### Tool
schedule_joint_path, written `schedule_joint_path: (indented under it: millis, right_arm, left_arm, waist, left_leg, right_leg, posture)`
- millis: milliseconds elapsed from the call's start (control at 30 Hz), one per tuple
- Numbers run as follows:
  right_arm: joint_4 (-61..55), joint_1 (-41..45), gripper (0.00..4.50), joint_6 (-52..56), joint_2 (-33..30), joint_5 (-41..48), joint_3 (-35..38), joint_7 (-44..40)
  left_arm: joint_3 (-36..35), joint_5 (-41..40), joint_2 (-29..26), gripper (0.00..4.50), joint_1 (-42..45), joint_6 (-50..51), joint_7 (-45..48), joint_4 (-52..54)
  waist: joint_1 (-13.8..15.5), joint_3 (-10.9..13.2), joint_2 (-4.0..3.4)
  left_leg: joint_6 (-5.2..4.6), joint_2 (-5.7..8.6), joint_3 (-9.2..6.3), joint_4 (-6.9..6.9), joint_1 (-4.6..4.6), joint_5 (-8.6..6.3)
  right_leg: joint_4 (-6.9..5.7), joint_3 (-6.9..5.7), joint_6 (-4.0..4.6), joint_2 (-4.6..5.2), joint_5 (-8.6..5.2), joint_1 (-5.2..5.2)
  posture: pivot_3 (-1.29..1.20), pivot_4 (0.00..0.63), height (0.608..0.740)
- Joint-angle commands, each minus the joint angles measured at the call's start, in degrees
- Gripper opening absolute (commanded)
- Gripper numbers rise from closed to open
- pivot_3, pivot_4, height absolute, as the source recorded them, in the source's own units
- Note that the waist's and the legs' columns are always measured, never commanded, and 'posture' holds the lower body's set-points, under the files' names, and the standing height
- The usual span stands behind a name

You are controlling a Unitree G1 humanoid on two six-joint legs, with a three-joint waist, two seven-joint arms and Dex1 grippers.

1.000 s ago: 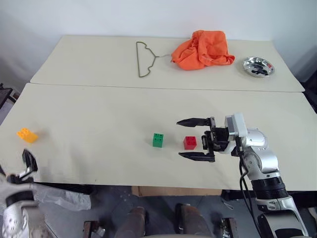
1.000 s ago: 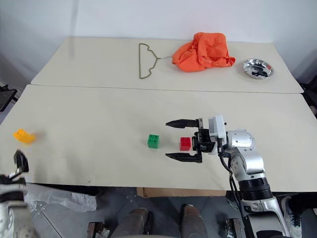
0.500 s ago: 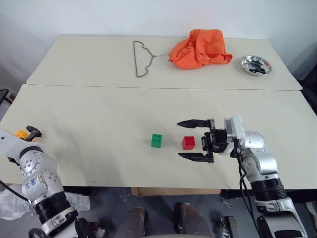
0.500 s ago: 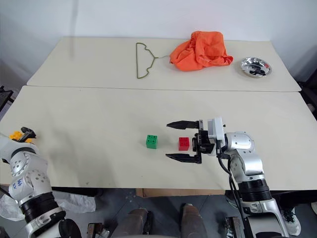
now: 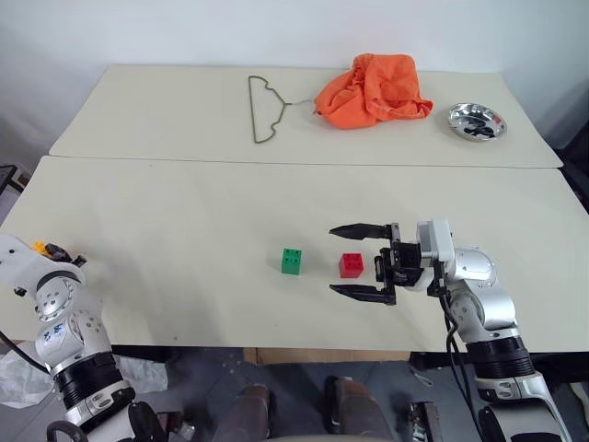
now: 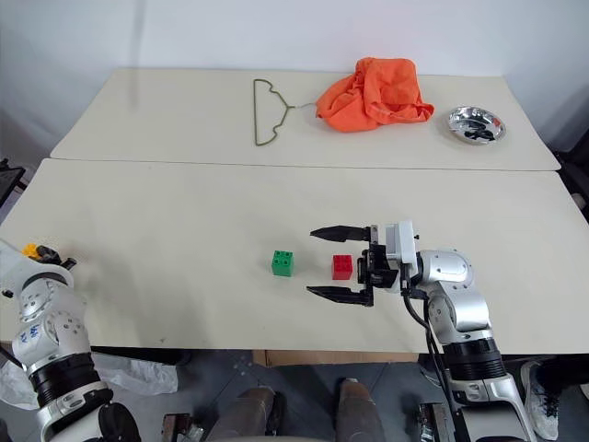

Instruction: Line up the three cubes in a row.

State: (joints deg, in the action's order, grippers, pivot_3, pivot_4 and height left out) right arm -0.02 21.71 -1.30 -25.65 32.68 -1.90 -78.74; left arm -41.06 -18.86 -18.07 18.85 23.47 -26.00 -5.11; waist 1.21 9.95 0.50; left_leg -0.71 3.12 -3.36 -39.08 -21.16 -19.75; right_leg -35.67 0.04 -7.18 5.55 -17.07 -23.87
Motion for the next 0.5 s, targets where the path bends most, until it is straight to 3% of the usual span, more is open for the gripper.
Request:
schedule_joint_path:
  millis: [33,133,200,300,400,500]
  right_arm:
    - [-1.87,-0.17,4.50,-1.28,0.36,0.23,0.59,0.39]
    - [-1.96,-0.26,4.50,-1.41,0.14,0.05,0.90,0.78]
    - [-2.08,-0.56,4.50,-1.26,-0.61,-0.01,1.50,1.06]
    - [-2.16,-0.99,4.50,-1.13,-1.69,0.01,2.05,1.04]
    - [-1.41,-1.51,4.50,-1.06,-3.45,-0.24,3.17,0.92]
    - [-0.86,-1.73,4.50,-1.27,-4.55,-0.24,3.70,0.71]
  left_arm:
    - [0.21,-1.36,-0.89,1.47,-2.95,-1.58,4.99,3.99]
    - [1.53,-3.60,-3.69,1.47,-6.71,-5.13,15.97,6.55]
    - [3.03,-8.69,-8.97,1.47,-11.41,-7.34,33.86,9.14]
    - [4.07,-15.34,-14.34,1.47,-15.53,-8.33,52.08,10.42]
    - [11.53,-12.56,-25.43,1.47,-18.61,-15.92,78.45,4.51]
    - [18.98,-9.35,-30.40,1.47,-14.47,-20.13,89.31,-2.23]
  waist:
    - [-0.05,0.00,0.00]
    - [-0.11,0.00,0.00]
    - [-0.38,0.02,0.03]
    - [-0.66,0.05,-0.01]
    - [-0.61,0.11,-0.16]
    - [-0.55,0.18,-0.51]
  left_leg:
    - [0.00,-0.01,0.00,0.00,0.00,0.00]
    - [0.00,-0.01,0.00,0.02,0.00,0.00]
    - [0.01,-0.05,-0.01,0.02,-0.02,0.00]
    - [0.04,-0.12,-0.05,0.04,-0.04,-0.02]
    - [0.03,-0.09,-0.13,0.06,0.03,-0.02]
    - [0.02,-0.04,-0.17,0.16,0.06,-0.02]
  right_leg:
    - [0.00,0.00,0.00,0.00,0.00,0.00]
    - [0.02,0.04,0.00,0.01,0.00,0.00]
    - [0.05,0.08,0.01,0.01,0.00,0.01]
    - [0.15,0.18,0.10,0.03,-0.05,0.04]
    - [0.34,0.24,0.15,0.13,-0.08,0.17]
    - [0.37,0.21,0.20,0.16,-0.11,0.18]
  posture:
    - [0.00,0.150,0.740]
    - [0.00,0.150,0.740]
    - [0.00,0.150,0.740]
    - [0.00,0.150,0.740]
    - [0.00,0.150,0.740]
    - [0.00,0.150,0.740]
